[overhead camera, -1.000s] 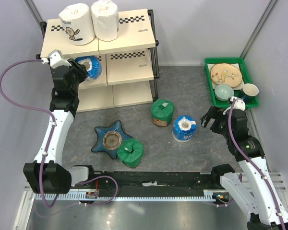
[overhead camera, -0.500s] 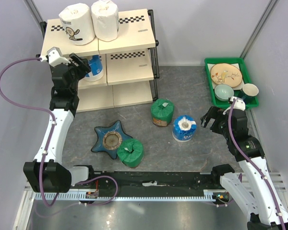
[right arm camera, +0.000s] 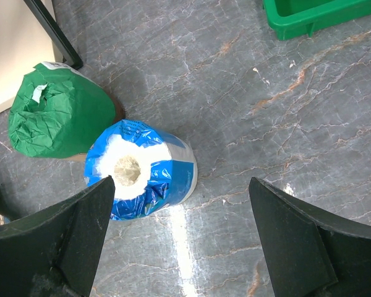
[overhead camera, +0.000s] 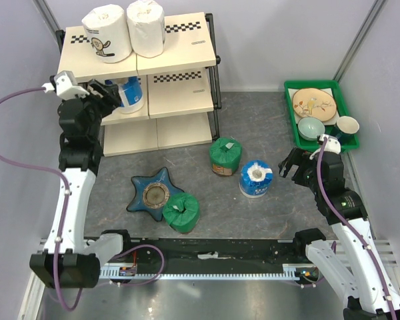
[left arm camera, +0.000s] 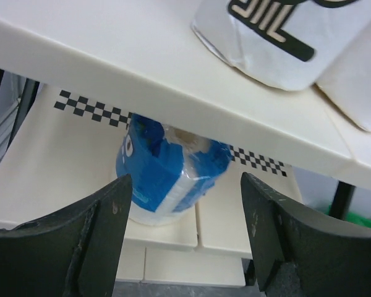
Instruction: Place and organize the paper towels onto the shelf
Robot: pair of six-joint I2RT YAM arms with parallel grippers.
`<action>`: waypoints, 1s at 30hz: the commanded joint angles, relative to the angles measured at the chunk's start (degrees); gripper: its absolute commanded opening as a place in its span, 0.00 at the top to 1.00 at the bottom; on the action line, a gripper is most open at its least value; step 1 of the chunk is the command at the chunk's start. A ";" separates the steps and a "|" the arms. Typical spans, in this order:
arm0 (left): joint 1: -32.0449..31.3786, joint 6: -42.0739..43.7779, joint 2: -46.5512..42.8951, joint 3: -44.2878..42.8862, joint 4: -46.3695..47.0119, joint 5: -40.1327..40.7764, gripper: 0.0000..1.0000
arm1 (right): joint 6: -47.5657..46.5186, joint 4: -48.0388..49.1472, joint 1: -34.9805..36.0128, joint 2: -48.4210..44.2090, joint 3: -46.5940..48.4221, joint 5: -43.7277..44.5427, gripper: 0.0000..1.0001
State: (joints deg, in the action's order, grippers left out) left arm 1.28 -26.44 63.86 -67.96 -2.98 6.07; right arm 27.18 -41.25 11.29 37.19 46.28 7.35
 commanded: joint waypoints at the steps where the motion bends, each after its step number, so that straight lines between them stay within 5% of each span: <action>1: 0.04 -3.70 -6.37 2.83 -4.92 -11.03 0.22 | -0.55 0.91 -0.04 -0.45 0.30 -0.59 0.02; 4: -3.45 -2.75 -7.86 4.68 -6.50 -15.82 0.25 | -0.55 0.83 0.05 -0.63 0.39 -0.94 0.02; 11: -35.15 0.70 -6.21 9.24 -8.80 -1.59 0.23 | -0.29 0.82 -0.04 -0.98 0.30 -0.85 0.02; 16: -47.84 -2.47 -0.32 15.23 -2.56 5.61 0.23 | -0.46 0.91 -0.04 -0.98 0.21 -0.94 0.02; 30: -50.94 1.48 23.33 3.81 4.48 13.62 0.22 | -0.55 1.09 -0.04 -0.98 0.12 -1.38 0.02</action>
State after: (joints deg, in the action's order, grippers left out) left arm -49.54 -27.29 85.06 -58.65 -3.86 15.07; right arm 27.16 -41.25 11.29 36.62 46.28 6.24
